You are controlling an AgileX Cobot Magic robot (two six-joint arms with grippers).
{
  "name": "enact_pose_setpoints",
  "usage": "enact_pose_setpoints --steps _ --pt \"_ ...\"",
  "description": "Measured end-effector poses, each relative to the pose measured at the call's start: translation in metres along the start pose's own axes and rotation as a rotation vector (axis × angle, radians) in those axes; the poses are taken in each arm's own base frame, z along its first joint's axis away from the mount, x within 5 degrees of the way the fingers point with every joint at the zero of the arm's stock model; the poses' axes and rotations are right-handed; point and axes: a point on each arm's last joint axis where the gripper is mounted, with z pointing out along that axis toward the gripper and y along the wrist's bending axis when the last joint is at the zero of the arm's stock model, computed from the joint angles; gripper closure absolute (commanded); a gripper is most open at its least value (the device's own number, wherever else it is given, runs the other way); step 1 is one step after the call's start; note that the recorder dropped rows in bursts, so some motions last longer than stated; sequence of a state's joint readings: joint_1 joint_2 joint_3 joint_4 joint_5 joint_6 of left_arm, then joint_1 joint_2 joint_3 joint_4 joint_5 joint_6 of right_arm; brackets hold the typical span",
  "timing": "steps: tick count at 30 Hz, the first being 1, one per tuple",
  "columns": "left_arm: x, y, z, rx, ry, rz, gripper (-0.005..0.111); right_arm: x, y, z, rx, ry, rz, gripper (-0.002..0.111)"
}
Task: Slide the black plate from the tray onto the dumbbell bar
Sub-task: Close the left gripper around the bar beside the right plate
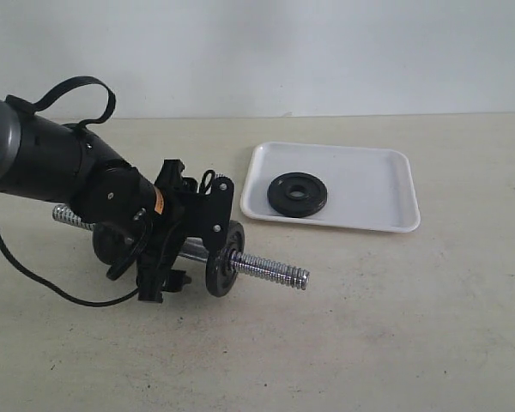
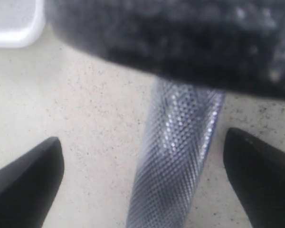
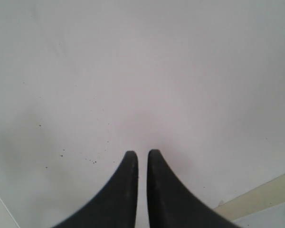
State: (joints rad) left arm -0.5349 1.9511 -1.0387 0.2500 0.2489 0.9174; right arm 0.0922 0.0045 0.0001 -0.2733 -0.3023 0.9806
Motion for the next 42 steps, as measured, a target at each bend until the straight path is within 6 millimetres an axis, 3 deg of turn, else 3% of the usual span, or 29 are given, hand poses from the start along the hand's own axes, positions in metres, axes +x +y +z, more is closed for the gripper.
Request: enact_pose_setpoints --steps 15,32,35,42 --pt "-0.003 0.002 0.009 -0.036 -0.033 0.006 0.022 0.000 0.000 0.000 0.000 0.000 0.003 0.104" --pt "-0.003 0.002 0.010 -0.035 -0.034 0.006 0.030 0.000 0.000 0.000 0.000 0.000 0.003 0.104" --pt "-0.003 0.002 0.010 -0.034 -0.035 -0.004 0.035 0.000 0.000 0.000 0.000 0.000 0.003 0.104" --pt "-0.003 -0.001 0.011 -0.013 -0.029 -0.037 0.059 0.000 0.000 0.000 0.000 0.000 0.003 0.104"
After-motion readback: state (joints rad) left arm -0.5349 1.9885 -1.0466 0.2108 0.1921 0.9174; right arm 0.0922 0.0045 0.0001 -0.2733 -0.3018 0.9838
